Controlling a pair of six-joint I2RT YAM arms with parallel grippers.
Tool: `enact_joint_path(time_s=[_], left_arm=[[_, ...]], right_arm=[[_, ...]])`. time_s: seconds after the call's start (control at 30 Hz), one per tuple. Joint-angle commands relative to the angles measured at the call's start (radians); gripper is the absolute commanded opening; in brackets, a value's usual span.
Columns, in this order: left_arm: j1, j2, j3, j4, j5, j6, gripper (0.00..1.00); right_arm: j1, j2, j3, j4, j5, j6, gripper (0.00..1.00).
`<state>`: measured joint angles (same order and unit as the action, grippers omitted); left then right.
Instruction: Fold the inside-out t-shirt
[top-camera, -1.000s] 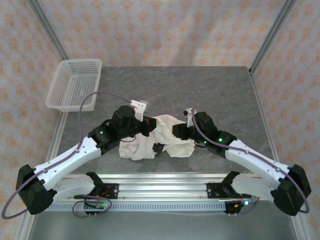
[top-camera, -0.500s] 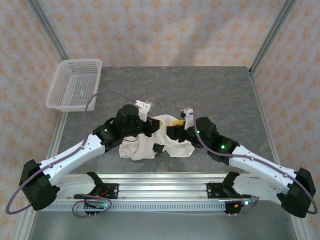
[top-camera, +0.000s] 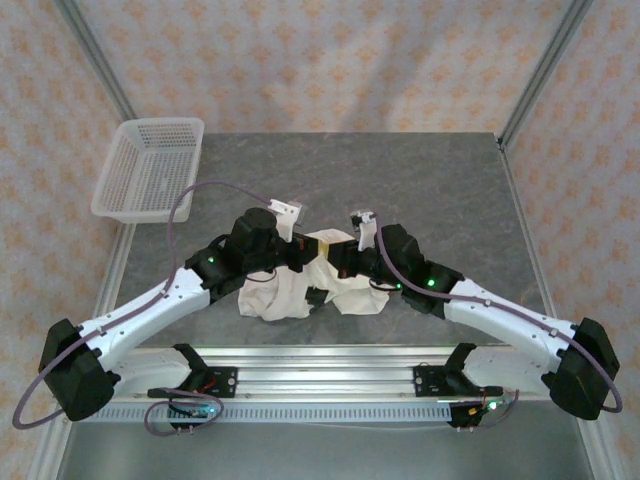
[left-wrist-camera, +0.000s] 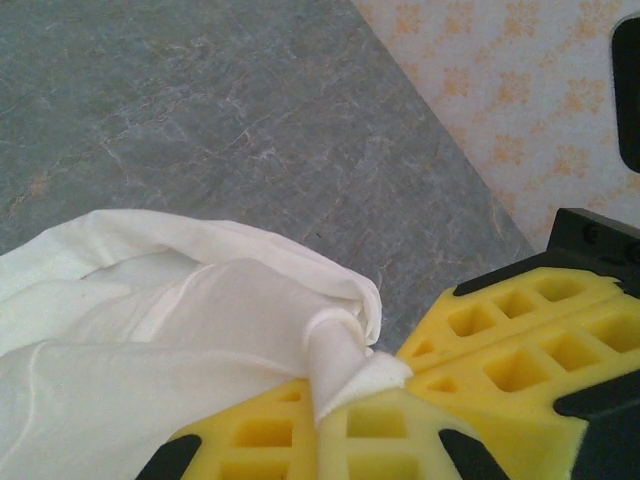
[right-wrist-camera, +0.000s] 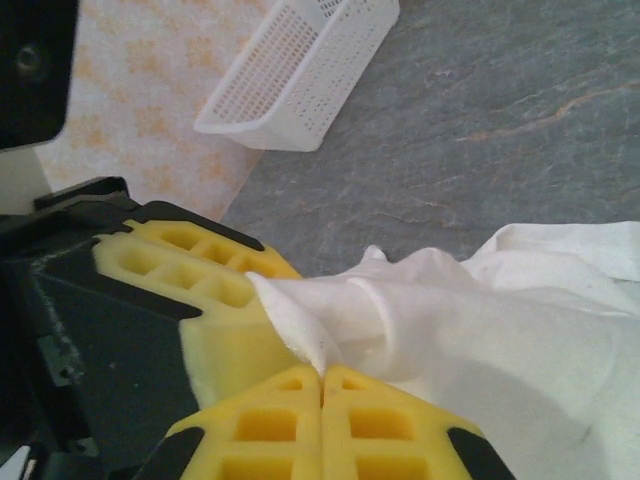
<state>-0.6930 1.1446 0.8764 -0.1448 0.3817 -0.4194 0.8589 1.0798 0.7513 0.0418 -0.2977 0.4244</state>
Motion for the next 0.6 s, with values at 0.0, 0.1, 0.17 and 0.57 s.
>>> enact_joint_path(time_s=[0.0,0.1,0.17,0.57], left_arm=[[0.000,-0.066,0.004,0.019,-0.076,0.010,0.22],[0.029,-0.140,-0.017,-0.054,-0.218,-0.012,0.44],[0.080,-0.170,-0.025,-0.097,-0.216,-0.042,0.48],[0.164,0.181,-0.030,-0.043,0.293,-0.147,0.79]], right_arm=[[-0.004,-0.043,0.034,-0.062,0.067,-0.018,0.00],[-0.033,-0.103,0.006,-0.066,0.051,-0.017,0.00],[-0.052,-0.147,-0.022,-0.092,0.042,-0.021,0.00],[-0.087,-0.211,-0.076,-0.167,-0.067,-0.020,0.00]])
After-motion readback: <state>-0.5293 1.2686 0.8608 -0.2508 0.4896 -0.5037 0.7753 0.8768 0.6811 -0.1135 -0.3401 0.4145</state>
